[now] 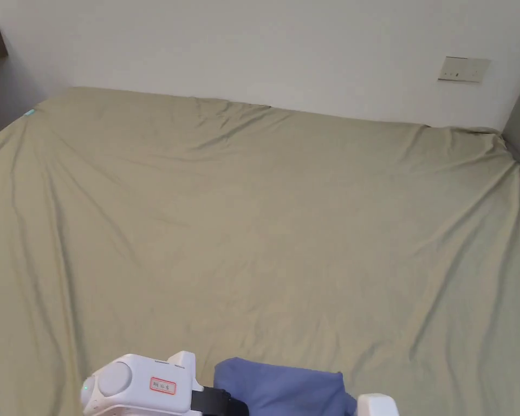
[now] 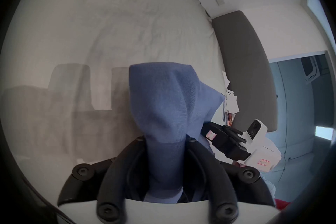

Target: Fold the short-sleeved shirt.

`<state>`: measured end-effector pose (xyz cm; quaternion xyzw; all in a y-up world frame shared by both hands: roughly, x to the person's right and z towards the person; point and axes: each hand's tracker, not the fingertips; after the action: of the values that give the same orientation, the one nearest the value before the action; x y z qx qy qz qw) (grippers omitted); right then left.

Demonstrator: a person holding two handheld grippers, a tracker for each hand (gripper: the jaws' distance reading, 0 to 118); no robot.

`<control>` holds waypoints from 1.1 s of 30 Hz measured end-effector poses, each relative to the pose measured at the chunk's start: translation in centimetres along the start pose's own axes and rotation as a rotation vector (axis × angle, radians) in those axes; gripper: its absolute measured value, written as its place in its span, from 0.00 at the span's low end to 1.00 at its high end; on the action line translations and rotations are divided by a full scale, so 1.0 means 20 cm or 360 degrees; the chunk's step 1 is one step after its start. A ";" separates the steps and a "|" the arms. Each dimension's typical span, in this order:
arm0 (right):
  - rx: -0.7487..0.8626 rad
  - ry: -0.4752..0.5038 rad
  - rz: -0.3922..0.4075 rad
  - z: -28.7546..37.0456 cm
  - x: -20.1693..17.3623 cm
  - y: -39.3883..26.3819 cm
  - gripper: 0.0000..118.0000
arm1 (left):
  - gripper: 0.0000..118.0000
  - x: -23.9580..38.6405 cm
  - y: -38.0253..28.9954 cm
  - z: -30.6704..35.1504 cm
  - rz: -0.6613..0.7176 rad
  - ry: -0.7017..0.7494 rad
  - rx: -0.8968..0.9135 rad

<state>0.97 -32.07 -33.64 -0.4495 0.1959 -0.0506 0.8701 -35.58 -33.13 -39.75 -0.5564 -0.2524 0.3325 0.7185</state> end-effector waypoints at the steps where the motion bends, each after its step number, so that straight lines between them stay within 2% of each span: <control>1: 0.0010 0.0016 -0.0001 0.05 -0.02 0.00 0.00 | 0.22 -0.06 0.03 0.10 0.0003 0.0013 -0.0003; 3: 0.0047 0.0048 -0.0010 0.14 -0.05 -0.02 0.00 | 0.22 -0.20 0.09 0.34 -0.0040 0.0119 0.0059; 6: 0.0013 0.0074 -0.0009 0.21 -0.11 -0.06 0.00 | 0.22 -0.49 0.21 0.79 0.0025 0.0232 0.0117; 10: -0.0032 0.0058 -0.0038 0.24 -0.19 -0.10 0.00 | 0.22 -0.85 0.38 1.38 0.0114 0.0526 0.0173; 13: -0.0068 0.0052 -0.0075 0.23 -0.24 -0.10 0.00 | 0.22 -1.03 0.48 1.65 0.0178 0.0689 0.0206; 17: -0.0085 0.0022 -0.0066 0.22 -0.32 -0.05 0.00 | 0.22 -1.23 0.55 1.80 0.0260 0.0710 0.0224; 20: -0.0087 0.0018 -0.0038 0.23 -0.37 0.00 0.00 | 0.22 -1.34 0.59 1.76 0.0426 0.0734 0.0183; 23: -0.0083 0.0001 0.0019 0.25 -0.39 0.04 0.00 | 0.24 -1.35 0.60 1.68 0.0333 0.0820 0.0120; 24: -0.0072 -0.0001 0.0027 0.26 -0.40 0.04 0.00 | 0.37 -1.35 0.61 1.66 0.0322 0.0885 0.0124; 26: -0.0051 0.0017 0.0020 0.27 -0.40 0.05 0.00 | 0.74 -1.29 0.60 1.65 0.0155 0.1164 0.0106; 27: -0.0035 0.0023 0.0018 0.28 -0.41 0.06 0.00 | 0.96 -1.26 0.60 1.66 0.0066 0.1279 0.0068; 28: -0.0023 0.0024 0.0021 0.29 -0.41 0.06 0.00 | 1.00 -1.23 0.60 1.70 0.0085 0.1337 0.0095; 29: -0.0006 0.0025 0.0026 0.31 -0.41 0.06 0.00 | 1.00 -1.19 0.61 1.76 0.0122 0.1360 0.0178; 31: 0.0054 0.0045 0.0031 0.35 -0.41 0.08 0.00 | 0.93 -1.01 0.60 1.87 0.0081 0.1381 0.0391; 33: 0.0138 0.0046 0.0028 0.40 -0.41 0.10 0.00 | 0.92 -0.80 0.56 1.93 -0.0077 0.1384 0.0644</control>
<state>-3.63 -22.67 -28.72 -0.4089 0.2101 -0.0579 0.8862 -76.42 -19.08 -40.70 -0.4869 0.1286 0.0946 0.8588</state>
